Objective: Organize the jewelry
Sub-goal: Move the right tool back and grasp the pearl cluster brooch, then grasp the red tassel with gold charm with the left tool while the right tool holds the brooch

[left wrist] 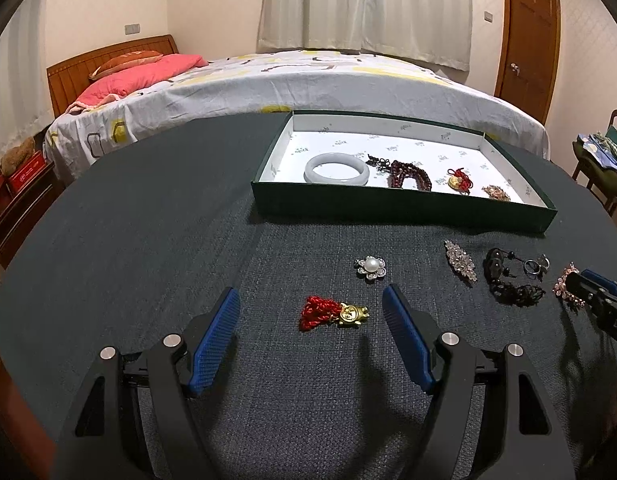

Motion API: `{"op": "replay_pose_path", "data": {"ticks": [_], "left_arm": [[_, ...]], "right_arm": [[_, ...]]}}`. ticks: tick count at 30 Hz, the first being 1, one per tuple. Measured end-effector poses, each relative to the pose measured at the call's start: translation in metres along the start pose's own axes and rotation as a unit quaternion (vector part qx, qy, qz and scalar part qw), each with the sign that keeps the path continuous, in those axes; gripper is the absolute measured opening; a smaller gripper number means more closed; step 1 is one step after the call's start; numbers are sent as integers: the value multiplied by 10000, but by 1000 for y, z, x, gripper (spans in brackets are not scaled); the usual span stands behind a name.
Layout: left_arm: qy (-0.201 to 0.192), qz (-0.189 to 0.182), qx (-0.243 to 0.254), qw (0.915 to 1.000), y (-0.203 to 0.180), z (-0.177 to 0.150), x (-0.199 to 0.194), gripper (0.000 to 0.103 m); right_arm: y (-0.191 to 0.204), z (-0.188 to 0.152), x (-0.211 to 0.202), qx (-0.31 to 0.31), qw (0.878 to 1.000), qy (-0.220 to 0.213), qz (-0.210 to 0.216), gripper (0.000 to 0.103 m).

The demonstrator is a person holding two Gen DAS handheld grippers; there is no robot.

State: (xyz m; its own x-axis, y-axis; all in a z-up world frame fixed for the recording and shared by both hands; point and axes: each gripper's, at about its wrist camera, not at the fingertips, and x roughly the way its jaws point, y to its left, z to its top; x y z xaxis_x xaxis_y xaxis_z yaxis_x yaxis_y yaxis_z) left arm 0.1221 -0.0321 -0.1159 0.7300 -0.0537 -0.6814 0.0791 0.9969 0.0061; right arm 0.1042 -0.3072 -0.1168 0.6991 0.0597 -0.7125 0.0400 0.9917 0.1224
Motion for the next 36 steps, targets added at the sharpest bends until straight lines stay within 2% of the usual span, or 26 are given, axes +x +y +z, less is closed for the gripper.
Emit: {"op": "replay_pose_path", "data": {"ticks": [3,7,12,14,23,36], "left_arm": [[5,-11,24,10000,-1,-1,0,71],[-3,-13,34,10000,-2,-1,0,71],[-3,-17,34,10000,-2,-1,0,71],[3,-26,30,10000,-2,-1,0,71],[42,-63,-30,10000,-2,-1,2,71],[383,-317,-185,9986,1,0,19,71]], "right_arm": [[3,-1,2,-32,10000,76,51,39],[6,-1,3,-87,9999,102,55,26],[10,-3,1,-164,9998,68,57,23],[10,-3,-3,-182,9998,-36,81,15],[10,-2,-4,-191,9997,-43,112,15],[10,-2,-4,-174,9998,-40,124,15]]}}
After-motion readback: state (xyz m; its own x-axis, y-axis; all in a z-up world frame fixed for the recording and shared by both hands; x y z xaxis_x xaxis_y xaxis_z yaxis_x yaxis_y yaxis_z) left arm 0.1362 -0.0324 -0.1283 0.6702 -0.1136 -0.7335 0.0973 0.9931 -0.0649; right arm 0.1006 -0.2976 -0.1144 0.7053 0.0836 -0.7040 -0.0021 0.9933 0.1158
